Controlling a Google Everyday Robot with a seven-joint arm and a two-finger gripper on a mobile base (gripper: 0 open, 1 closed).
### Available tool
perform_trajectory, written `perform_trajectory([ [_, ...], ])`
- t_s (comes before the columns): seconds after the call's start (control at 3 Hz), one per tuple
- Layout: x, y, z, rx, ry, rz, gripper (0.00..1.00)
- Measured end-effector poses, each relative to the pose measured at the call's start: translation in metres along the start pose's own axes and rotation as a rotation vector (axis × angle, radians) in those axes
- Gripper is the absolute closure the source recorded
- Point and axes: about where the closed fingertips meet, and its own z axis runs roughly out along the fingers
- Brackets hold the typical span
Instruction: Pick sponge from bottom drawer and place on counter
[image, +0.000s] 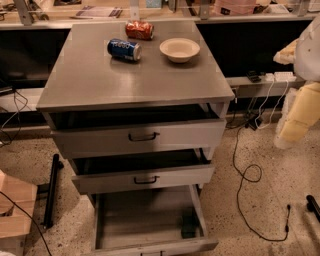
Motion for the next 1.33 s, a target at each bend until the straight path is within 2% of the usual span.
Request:
perform_trajectory([
  [0.33,-0.003,0.001,0.0,0.009,-0.006,0.0,0.0],
  [0.67,-0.023,0.012,0.026,-0.042,-0.074,-0.001,0.0],
  [1.0,-0.061,0.03,0.07,-0.136,-0.218,0.017,0.0],
  [1.33,-0.079,0.045,0.113,-0.22,-0.345,0.034,0.0],
])
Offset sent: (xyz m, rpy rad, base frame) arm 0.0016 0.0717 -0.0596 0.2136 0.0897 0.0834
